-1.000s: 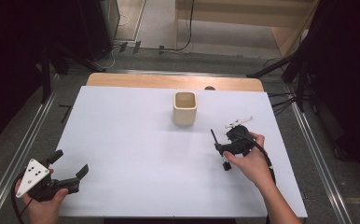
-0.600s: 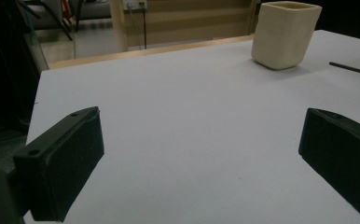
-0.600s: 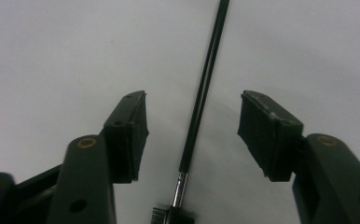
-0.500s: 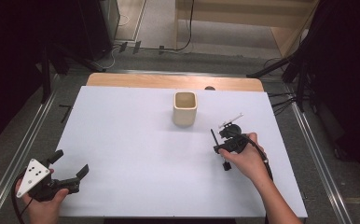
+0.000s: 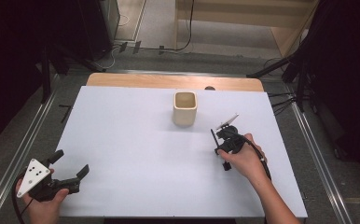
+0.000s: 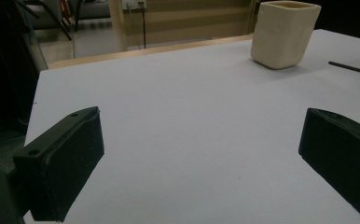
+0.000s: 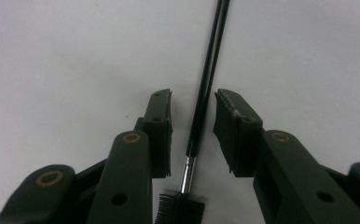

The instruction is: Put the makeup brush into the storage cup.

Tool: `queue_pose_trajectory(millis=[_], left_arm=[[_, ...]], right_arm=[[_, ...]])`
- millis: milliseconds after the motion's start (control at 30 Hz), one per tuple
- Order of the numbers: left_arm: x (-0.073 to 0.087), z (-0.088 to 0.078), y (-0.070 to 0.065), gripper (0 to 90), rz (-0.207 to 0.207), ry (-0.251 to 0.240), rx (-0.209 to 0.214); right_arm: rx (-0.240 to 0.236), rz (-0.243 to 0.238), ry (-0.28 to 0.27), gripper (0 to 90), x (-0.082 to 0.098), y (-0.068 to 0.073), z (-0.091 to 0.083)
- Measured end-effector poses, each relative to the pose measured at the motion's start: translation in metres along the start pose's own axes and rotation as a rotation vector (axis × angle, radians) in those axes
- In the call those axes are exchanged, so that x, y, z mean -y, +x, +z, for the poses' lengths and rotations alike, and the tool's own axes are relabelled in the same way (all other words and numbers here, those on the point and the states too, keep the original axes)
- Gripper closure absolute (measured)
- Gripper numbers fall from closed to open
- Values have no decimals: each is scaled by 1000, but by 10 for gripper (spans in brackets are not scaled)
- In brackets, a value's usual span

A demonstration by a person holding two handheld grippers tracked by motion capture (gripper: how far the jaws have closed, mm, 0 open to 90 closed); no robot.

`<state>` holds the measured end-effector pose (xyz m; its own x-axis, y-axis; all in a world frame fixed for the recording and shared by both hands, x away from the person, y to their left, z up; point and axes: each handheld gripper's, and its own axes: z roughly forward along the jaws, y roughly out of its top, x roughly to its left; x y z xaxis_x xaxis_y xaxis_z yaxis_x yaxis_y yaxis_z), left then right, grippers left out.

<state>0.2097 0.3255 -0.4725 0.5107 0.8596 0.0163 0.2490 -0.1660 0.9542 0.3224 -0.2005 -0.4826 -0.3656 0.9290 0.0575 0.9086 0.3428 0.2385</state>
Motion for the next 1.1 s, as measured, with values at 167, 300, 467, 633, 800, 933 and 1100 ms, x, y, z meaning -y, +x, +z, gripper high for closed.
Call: queue_pose_trajectory(millis=[167, 300, 467, 633, 800, 933, 1100], left_arm=[[0, 0, -1, 6, 0, 1, 2], [0, 1, -2, 6, 2, 3, 3], [0, 2, -3, 6, 3, 3, 5], [0, 2, -3, 6, 0, 2, 7], [0, 3, -3, 6, 0, 5, 8], [-1, 4, -4, 6, 1, 4, 12], [-3, 7, -7, 6, 1, 3, 21]], right_arm=[[12, 7, 14, 755, -2, -2, 1], [26, 10, 23, 805, -3, 0, 1], [27, 8, 26, 867, -4, 0, 1], [14, 21, 7, 869, -2, -1, 1], [-5, 27, -18, 870, 2, -3, -1], [-6, 37, -59, 870, 6, -5, -5], [-19, 53, -132, 870, 11, -8, -16]])
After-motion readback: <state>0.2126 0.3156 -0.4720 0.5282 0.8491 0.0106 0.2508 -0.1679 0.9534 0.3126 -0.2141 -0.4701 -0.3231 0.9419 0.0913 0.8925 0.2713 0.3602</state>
